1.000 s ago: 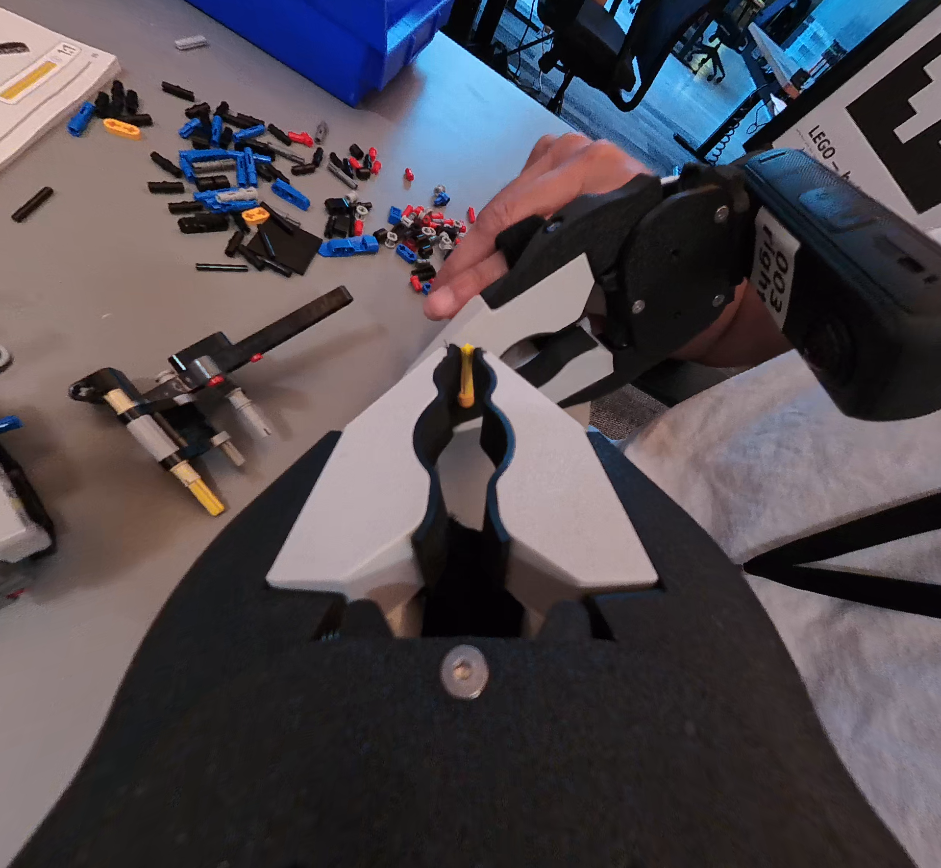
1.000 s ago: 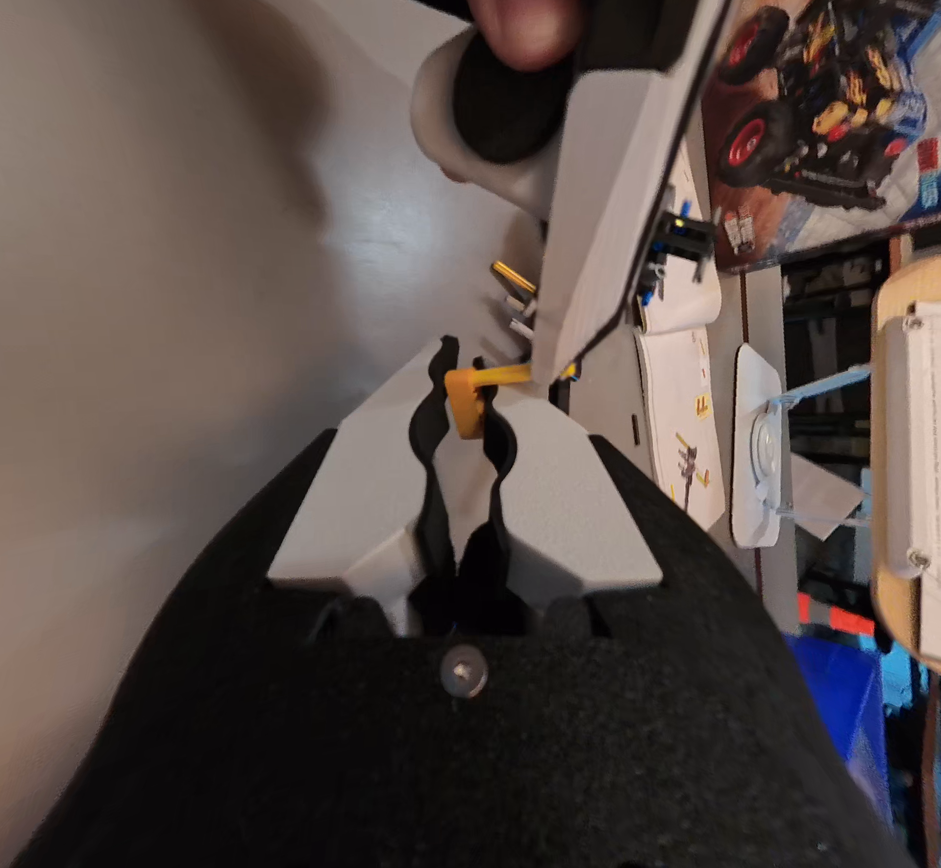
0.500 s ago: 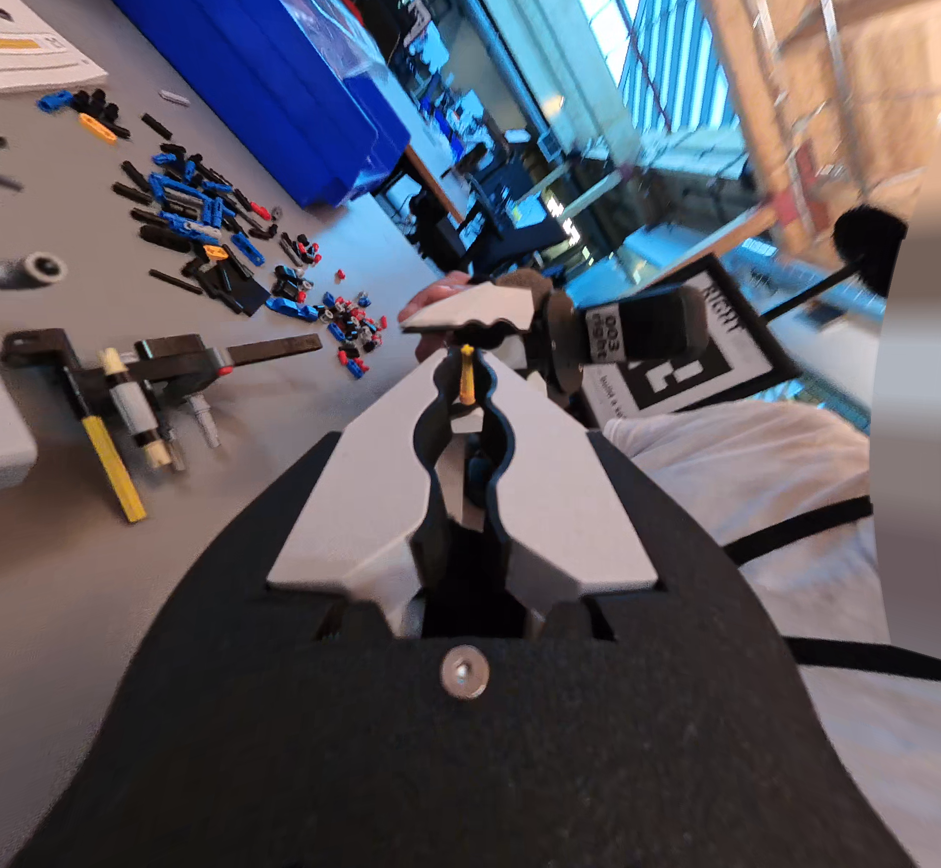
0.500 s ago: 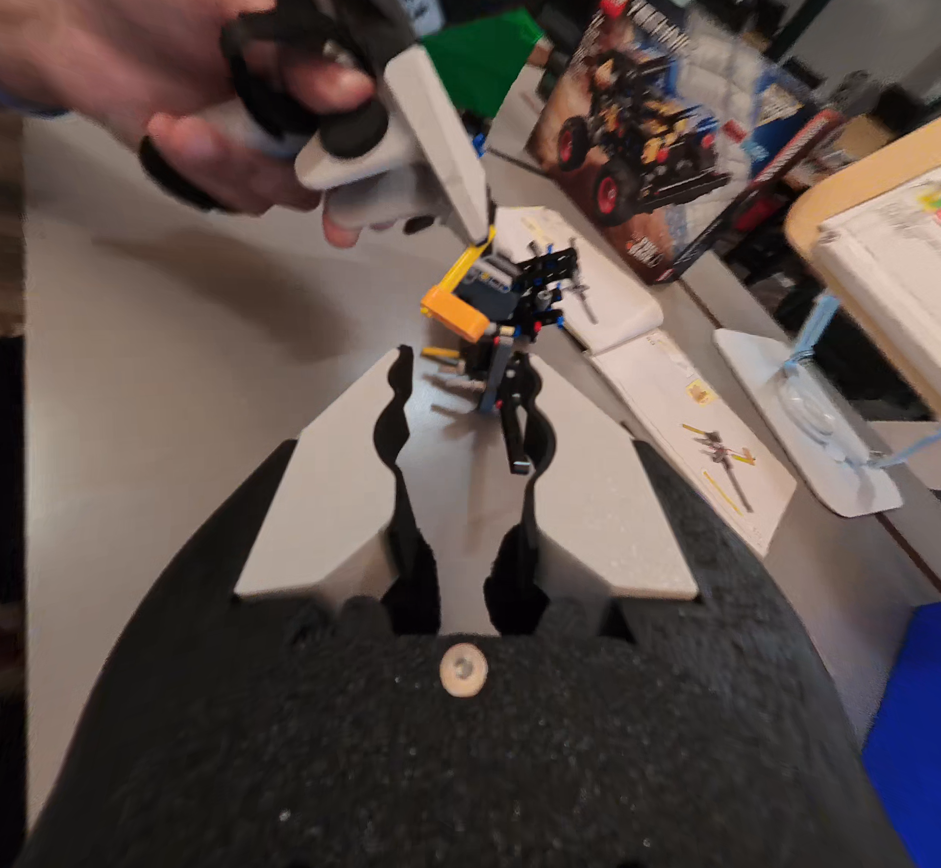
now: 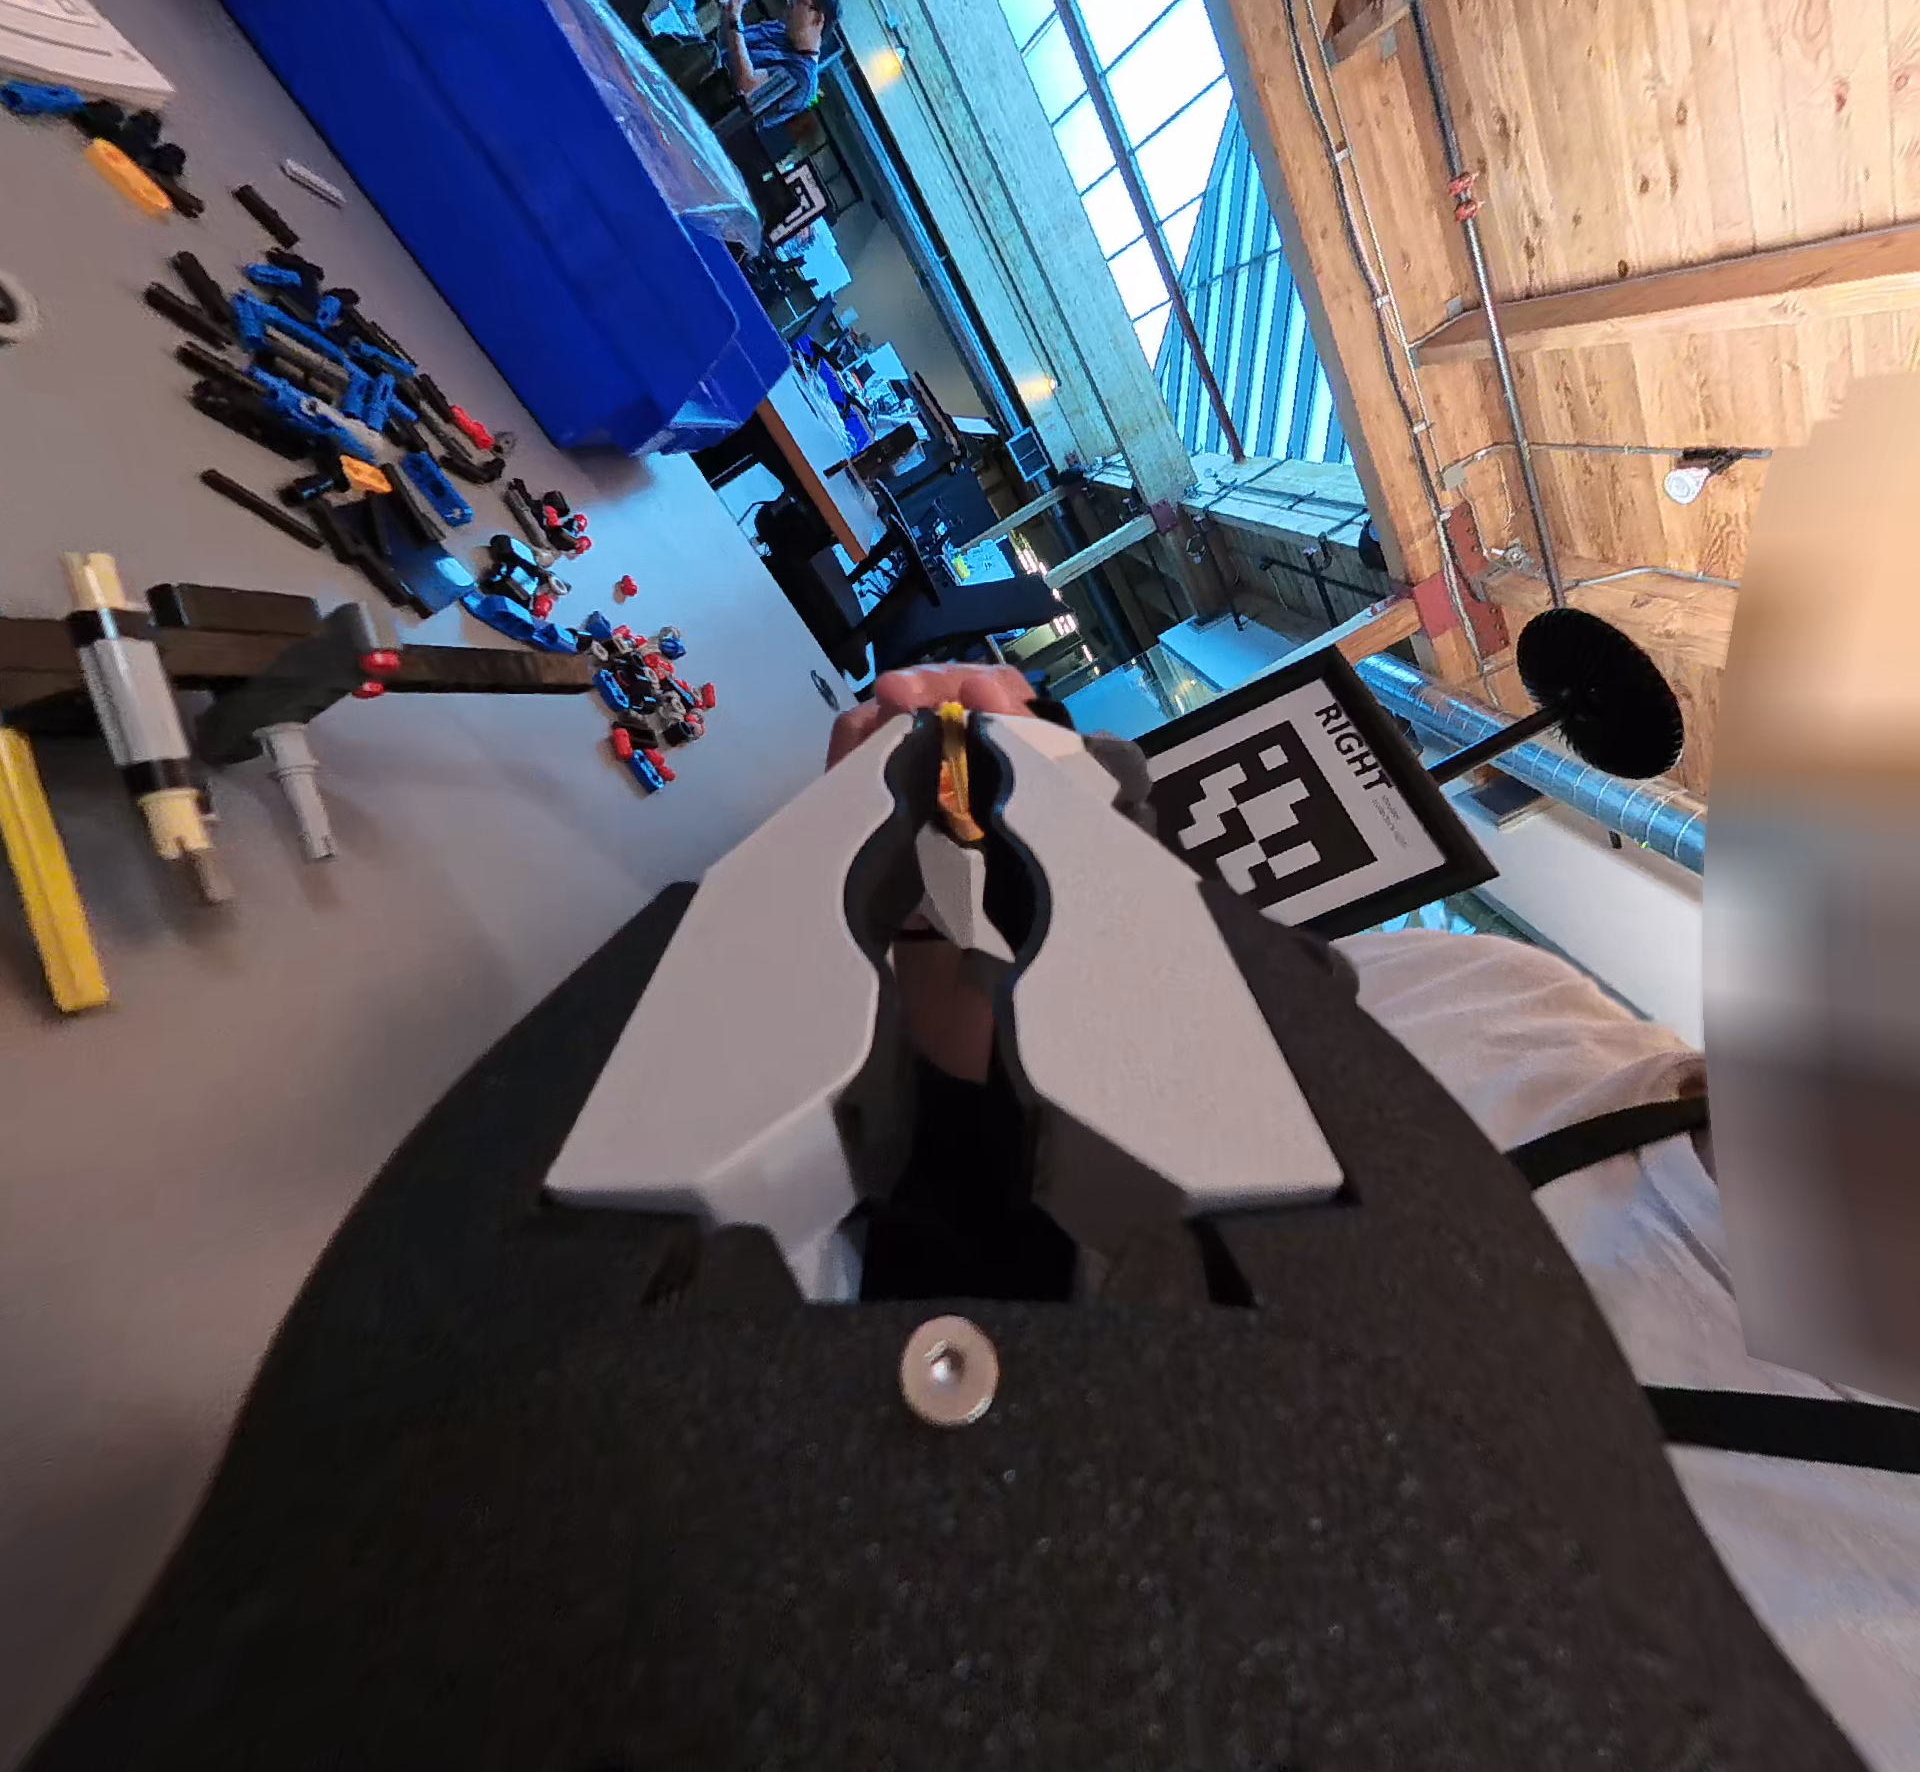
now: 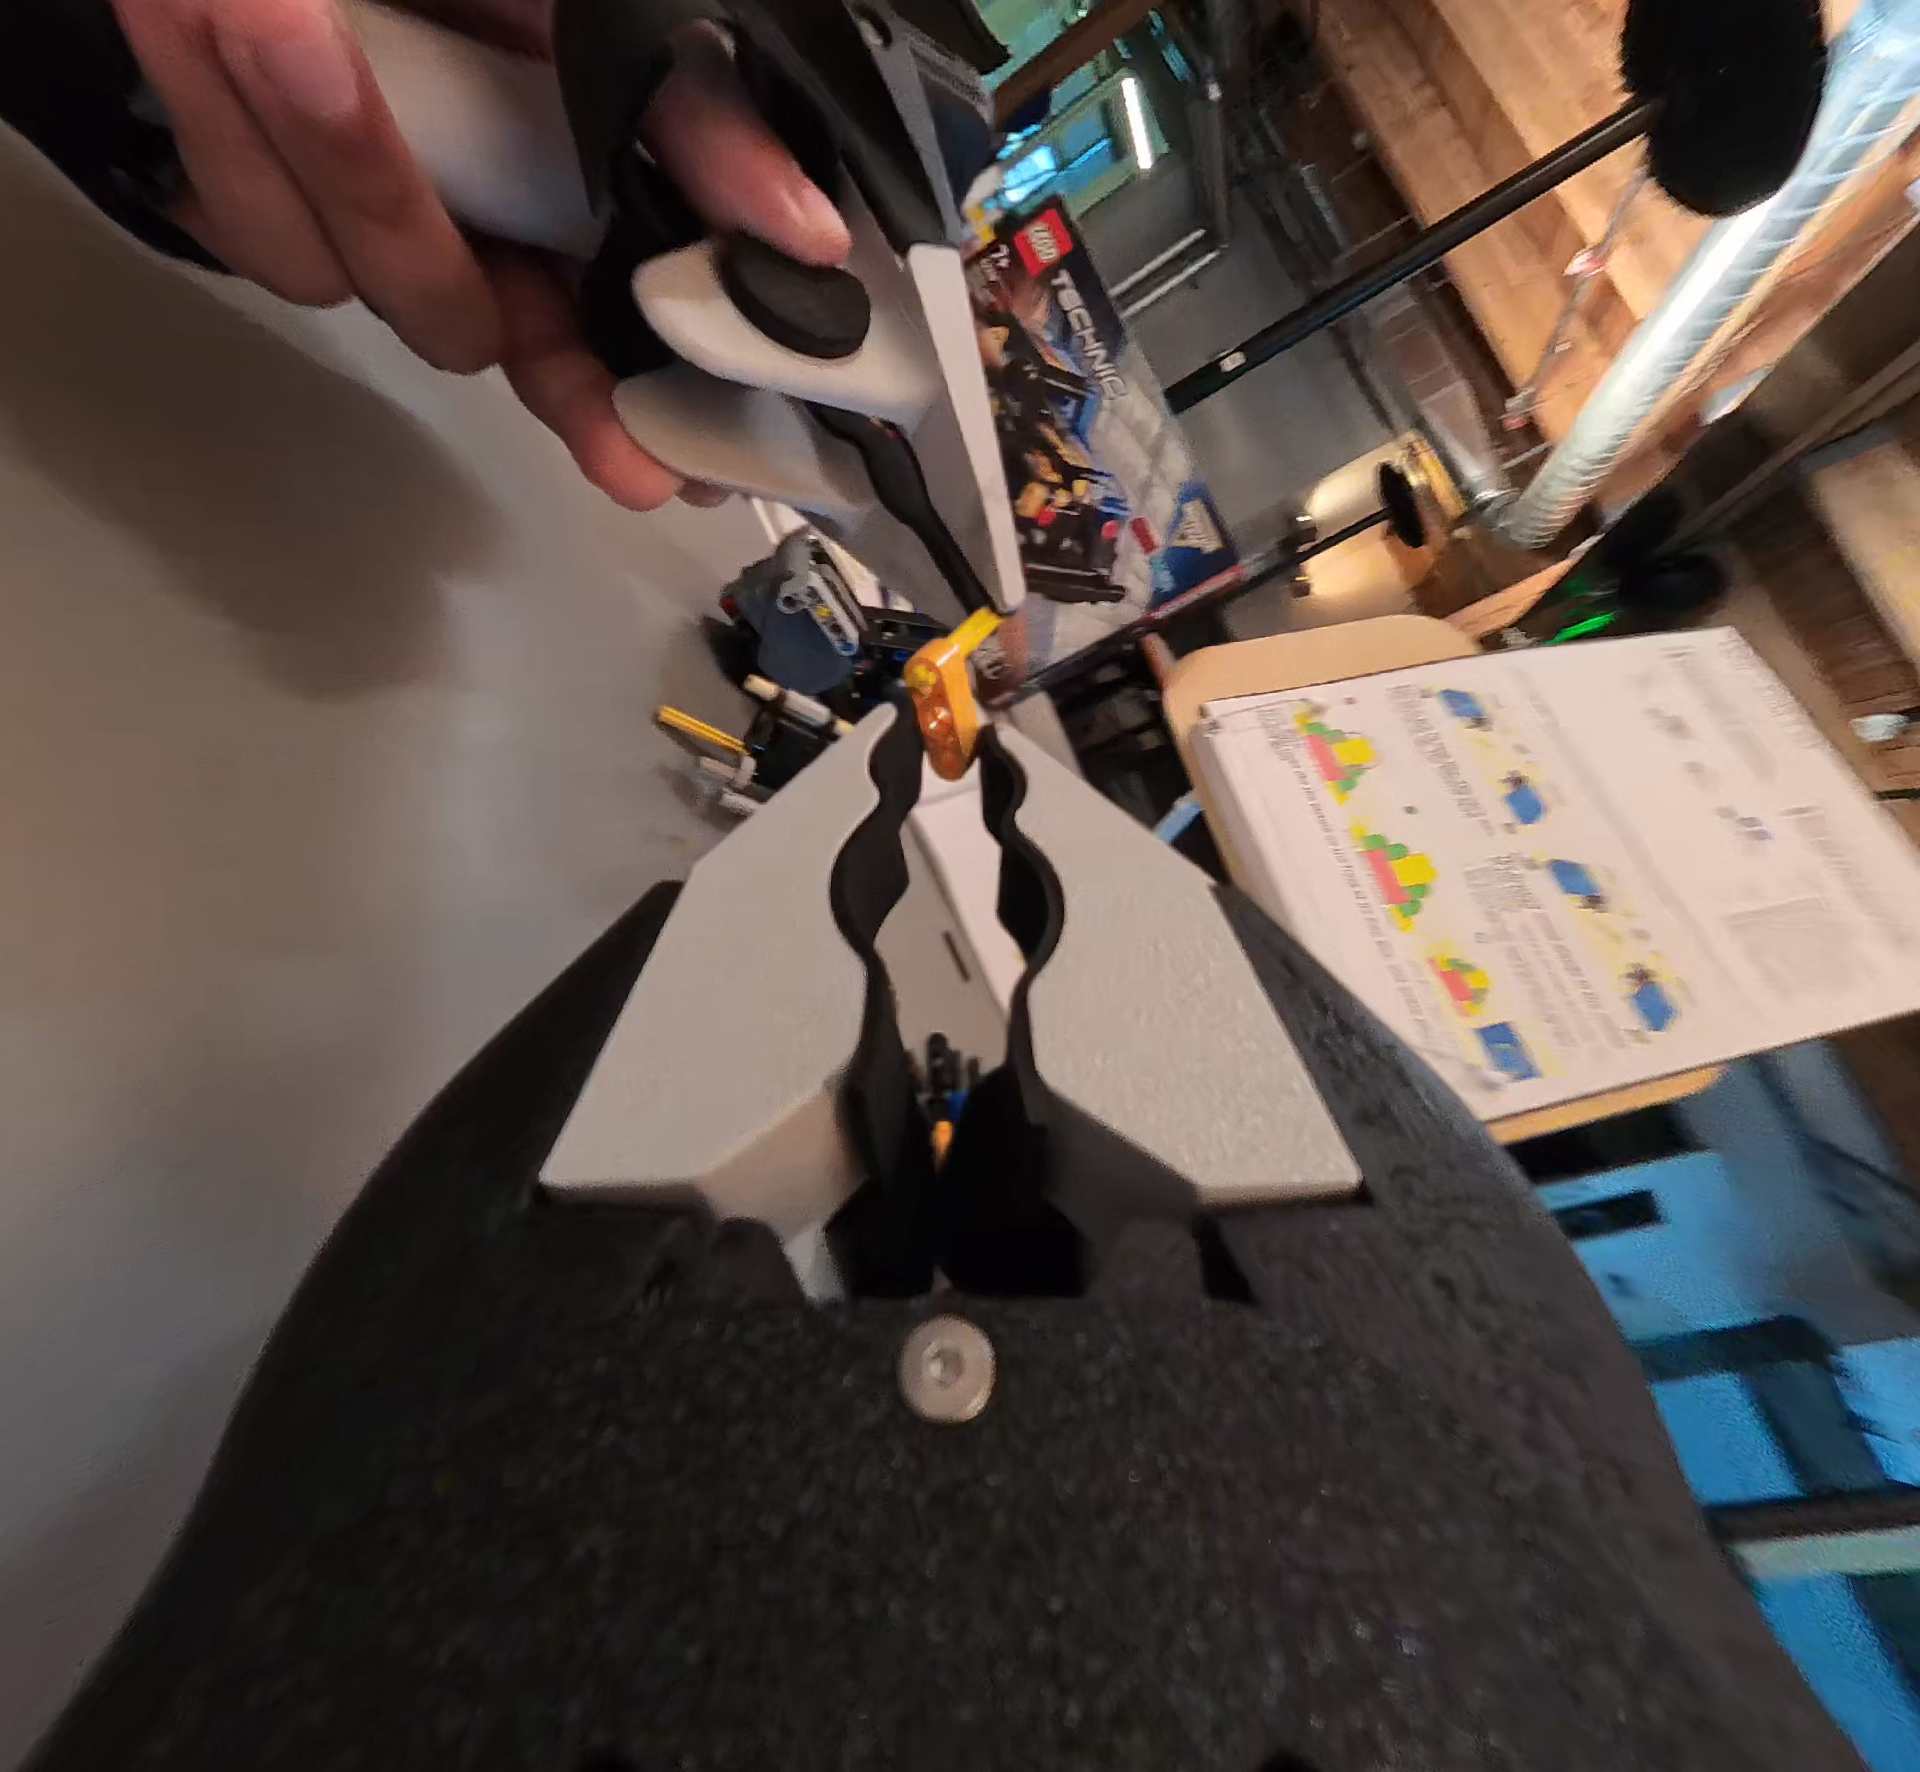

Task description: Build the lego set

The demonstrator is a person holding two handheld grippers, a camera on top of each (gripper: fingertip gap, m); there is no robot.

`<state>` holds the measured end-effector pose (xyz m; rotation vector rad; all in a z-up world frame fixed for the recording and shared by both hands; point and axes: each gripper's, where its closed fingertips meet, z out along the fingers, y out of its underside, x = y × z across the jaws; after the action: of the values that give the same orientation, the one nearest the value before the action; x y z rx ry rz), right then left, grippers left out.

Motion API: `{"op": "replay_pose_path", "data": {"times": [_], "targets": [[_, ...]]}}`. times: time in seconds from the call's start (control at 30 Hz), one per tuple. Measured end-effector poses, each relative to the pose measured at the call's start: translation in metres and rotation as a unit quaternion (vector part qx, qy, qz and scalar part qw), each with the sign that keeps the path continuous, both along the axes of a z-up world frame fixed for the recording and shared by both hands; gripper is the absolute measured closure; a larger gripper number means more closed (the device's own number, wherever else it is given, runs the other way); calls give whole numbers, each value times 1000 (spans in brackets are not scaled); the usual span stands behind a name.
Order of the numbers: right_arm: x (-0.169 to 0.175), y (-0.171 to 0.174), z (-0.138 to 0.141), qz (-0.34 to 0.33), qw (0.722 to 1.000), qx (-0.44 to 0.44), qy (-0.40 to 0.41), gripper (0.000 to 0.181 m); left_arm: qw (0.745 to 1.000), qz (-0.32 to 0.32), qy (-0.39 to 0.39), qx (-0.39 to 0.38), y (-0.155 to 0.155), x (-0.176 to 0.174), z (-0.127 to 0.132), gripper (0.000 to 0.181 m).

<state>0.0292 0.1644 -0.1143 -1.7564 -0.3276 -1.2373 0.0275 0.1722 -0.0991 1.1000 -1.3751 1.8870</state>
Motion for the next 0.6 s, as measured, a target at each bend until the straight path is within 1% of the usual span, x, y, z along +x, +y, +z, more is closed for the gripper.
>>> {"op": "replay_pose_path", "data": {"times": [0.1,0.17,0.23,0.3,0.33,0.4,0.43,0.5,0.53,0.6], "targets": [[-5,0,-3,45,996,16,77,172,998,1,-44,33,0,-4,-3,177],[-5,0,-4,74,986,32,144,173,994,10,-85,66,1,-3,-6,176],[1,-3,-1,100,971,53,211,173,985,37,-129,106,9,3,-8,169],[17,-8,-4,117,949,47,290,173,968,71,-185,156,20,11,-8,166],[28,-11,-6,125,933,42,335,173,953,90,-217,189,27,15,-8,165],[55,-17,-1,135,903,48,404,173,914,130,-285,256,41,24,-11,165],[64,-19,-3,145,879,38,453,173,894,147,-314,285,46,27,-12,166],[74,-19,-13,160,818,6,552,173,860,171,-352,326,55,29,-10,166],[81,-18,-15,165,800,9,577,173,843,185,-369,345,60,30,-10,167],[93,-13,-16,171,789,32,589,173,813,211,-375,393,71,33,-19,170]]}}
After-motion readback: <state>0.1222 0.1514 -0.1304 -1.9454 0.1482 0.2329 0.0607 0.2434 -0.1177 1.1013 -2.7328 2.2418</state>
